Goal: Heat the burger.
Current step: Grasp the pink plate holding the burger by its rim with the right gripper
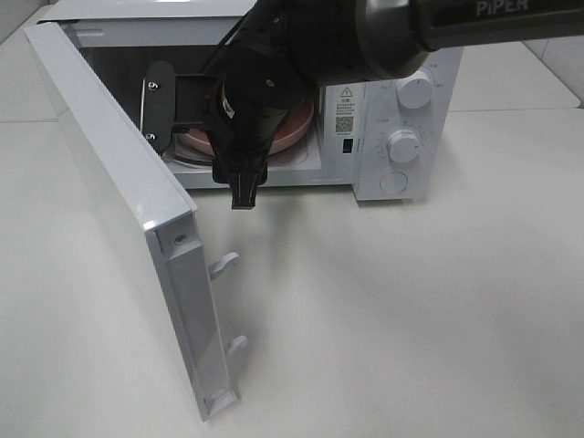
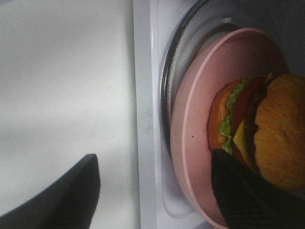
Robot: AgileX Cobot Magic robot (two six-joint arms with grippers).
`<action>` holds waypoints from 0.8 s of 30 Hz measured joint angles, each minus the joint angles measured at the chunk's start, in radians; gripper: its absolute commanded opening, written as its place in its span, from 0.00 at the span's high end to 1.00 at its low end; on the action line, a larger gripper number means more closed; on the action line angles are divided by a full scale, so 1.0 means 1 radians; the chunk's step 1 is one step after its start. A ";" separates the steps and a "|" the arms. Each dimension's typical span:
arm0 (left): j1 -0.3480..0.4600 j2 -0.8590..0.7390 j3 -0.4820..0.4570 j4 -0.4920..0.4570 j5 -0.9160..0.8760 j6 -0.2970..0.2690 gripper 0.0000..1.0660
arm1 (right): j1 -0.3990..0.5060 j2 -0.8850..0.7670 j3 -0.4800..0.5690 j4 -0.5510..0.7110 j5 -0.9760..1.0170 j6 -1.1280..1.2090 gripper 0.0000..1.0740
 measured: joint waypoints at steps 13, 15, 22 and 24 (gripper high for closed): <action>0.000 0.000 0.000 0.000 0.000 0.000 1.00 | 0.000 0.074 -0.071 -0.133 0.030 0.111 0.40; 0.000 0.000 0.000 0.000 -0.001 0.000 1.00 | 0.000 0.093 -0.081 -0.164 0.034 0.145 0.40; 0.000 0.000 0.000 0.000 -0.001 0.000 1.00 | 0.000 0.146 -0.094 -0.262 0.033 0.241 0.40; 0.000 0.000 0.000 0.000 -0.001 0.000 1.00 | 0.000 0.151 -0.094 -0.268 0.033 0.244 0.40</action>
